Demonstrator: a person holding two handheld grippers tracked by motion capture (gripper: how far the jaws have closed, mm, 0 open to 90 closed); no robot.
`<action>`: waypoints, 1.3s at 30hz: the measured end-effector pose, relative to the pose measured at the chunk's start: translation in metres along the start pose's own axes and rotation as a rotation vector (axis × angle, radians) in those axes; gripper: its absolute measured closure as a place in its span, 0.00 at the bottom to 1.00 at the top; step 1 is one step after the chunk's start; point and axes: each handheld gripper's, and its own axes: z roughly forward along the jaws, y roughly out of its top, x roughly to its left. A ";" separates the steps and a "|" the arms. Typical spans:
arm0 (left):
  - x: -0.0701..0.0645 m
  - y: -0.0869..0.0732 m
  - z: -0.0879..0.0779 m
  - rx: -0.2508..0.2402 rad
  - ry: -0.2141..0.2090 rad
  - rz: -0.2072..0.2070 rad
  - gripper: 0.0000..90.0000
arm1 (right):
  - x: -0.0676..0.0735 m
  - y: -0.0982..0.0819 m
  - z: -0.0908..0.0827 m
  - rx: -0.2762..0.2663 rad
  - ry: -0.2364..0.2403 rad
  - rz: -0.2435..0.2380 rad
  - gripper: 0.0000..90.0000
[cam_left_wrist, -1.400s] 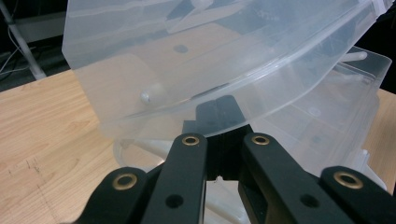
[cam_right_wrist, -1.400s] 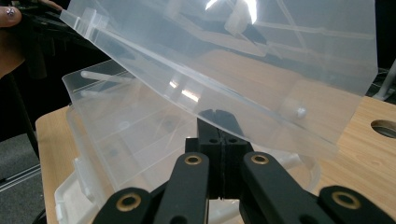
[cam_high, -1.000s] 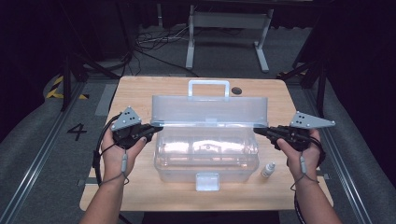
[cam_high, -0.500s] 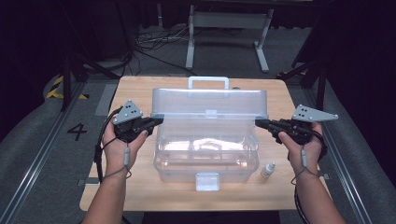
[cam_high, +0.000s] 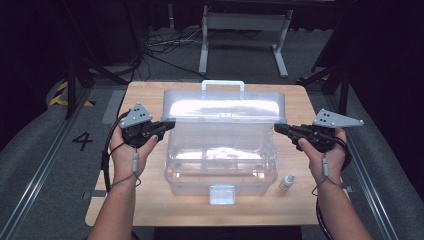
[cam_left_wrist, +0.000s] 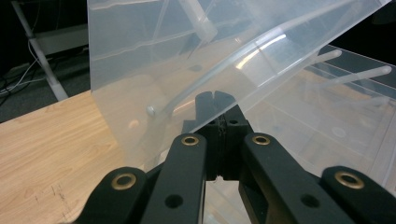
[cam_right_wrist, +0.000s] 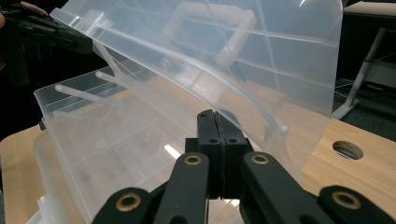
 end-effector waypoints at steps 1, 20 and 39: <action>0.000 0.000 0.000 -0.001 -0.001 -0.001 0.99 | 0.000 0.000 0.000 0.001 -0.003 -0.001 1.00; 0.002 -0.001 0.002 0.009 0.000 -0.005 0.99 | 0.006 -0.007 -0.022 0.014 -0.140 -0.021 0.80; 0.003 -0.001 0.002 0.014 -0.010 -0.009 0.99 | 0.004 0.002 0.004 -0.036 -0.226 -0.024 0.51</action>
